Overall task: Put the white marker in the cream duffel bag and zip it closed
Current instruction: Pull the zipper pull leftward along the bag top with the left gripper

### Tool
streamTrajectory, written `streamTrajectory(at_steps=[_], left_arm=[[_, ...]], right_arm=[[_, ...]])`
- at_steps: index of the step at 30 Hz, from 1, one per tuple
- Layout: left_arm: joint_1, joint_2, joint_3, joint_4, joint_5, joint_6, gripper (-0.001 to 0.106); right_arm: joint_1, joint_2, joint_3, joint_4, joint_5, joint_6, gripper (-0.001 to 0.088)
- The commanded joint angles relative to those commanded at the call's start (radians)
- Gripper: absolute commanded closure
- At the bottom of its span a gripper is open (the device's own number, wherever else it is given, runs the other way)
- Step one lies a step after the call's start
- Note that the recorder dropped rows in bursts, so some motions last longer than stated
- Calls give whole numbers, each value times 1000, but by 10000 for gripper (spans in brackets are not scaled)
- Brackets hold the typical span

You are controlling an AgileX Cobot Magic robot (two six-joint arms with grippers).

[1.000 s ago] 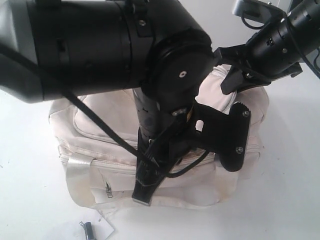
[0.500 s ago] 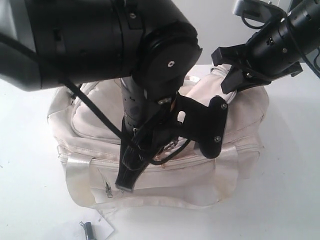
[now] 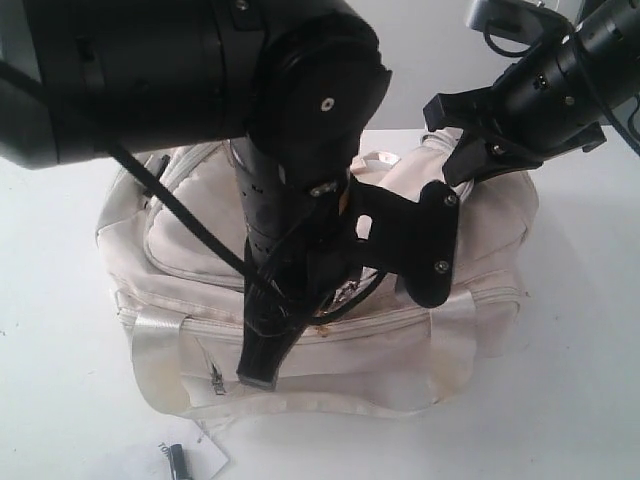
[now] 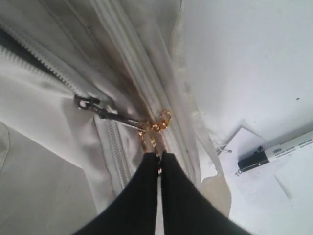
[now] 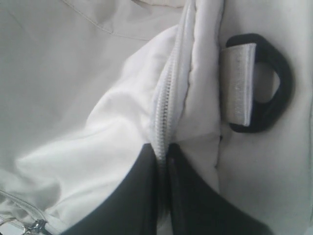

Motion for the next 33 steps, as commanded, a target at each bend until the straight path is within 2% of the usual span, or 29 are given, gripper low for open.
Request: streamTrajectory(at_steps=[7,17,33], left_arm=[[0,0,0,-44,-78,-23,1053],[4,0,0,109,-79,-84,1053],[4,-38,-2,119,-91,-98,1053]], right_arm=[[0,0,0,0,2,1,868],[0,0,0,0,2,1,868],[0,0,0,0,-4,1,868]])
